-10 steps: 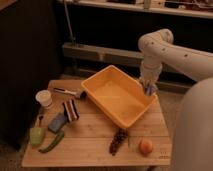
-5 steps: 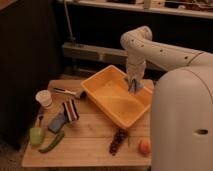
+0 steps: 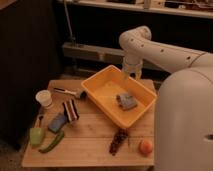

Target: Wipe tray with towel

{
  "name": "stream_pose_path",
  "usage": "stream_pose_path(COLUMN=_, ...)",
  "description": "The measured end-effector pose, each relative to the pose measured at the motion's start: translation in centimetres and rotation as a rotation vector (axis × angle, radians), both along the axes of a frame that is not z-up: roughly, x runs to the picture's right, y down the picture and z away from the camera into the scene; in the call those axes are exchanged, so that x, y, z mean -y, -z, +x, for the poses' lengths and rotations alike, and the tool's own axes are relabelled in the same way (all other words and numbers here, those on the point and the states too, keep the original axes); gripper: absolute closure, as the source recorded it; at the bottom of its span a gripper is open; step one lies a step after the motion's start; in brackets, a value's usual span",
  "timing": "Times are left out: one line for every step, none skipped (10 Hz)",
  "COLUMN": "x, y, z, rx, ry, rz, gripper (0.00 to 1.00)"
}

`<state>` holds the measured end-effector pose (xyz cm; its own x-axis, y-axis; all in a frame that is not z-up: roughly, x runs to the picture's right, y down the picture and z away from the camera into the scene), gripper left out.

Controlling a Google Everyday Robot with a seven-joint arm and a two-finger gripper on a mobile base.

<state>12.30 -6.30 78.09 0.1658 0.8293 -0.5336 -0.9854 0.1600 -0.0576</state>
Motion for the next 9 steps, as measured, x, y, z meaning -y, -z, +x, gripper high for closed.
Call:
stream_pose_path(x=0.2, y=0.0, z=-1.0, rx=0.018, ry=-0.007, rz=0.009, gripper=0.74)
stream_pose_path(x=0.2, y=0.1, z=-1.9, rx=0.032, ry=-0.011, rz=0.011, gripper=0.86)
stream_pose_path(x=-0.4, y=0.7, z=-2.9, rx=0.049, ry=-0.009, rz=-0.002, gripper=0.95)
stream_pose_path(x=-1.0, y=1.4, z=-3.9, rx=0.067, ry=-0.014, rz=-0.004, gripper=0.99)
stream_pose_path(x=-1.4, y=1.9, z=-4.7, rx=0.082, ry=-0.024, rz=-0.001, gripper=0.99)
stream_pose_path(x=-1.5, y=2.2, z=-5.8, rx=0.103, ry=-0.039, rz=0.000, gripper=0.92)
stream_pose_path(x=-1.6, y=1.9, z=-6.6, rx=0.115, ry=-0.053, rz=-0.006, gripper=0.81)
stream_pose_path(x=-1.9, y=1.3, z=-6.8, rx=0.116, ry=-0.067, rz=-0.017, gripper=0.73)
stream_pose_path(x=-2.7, y=0.1, z=-6.7, rx=0.101, ry=-0.083, rz=-0.038, gripper=0.61)
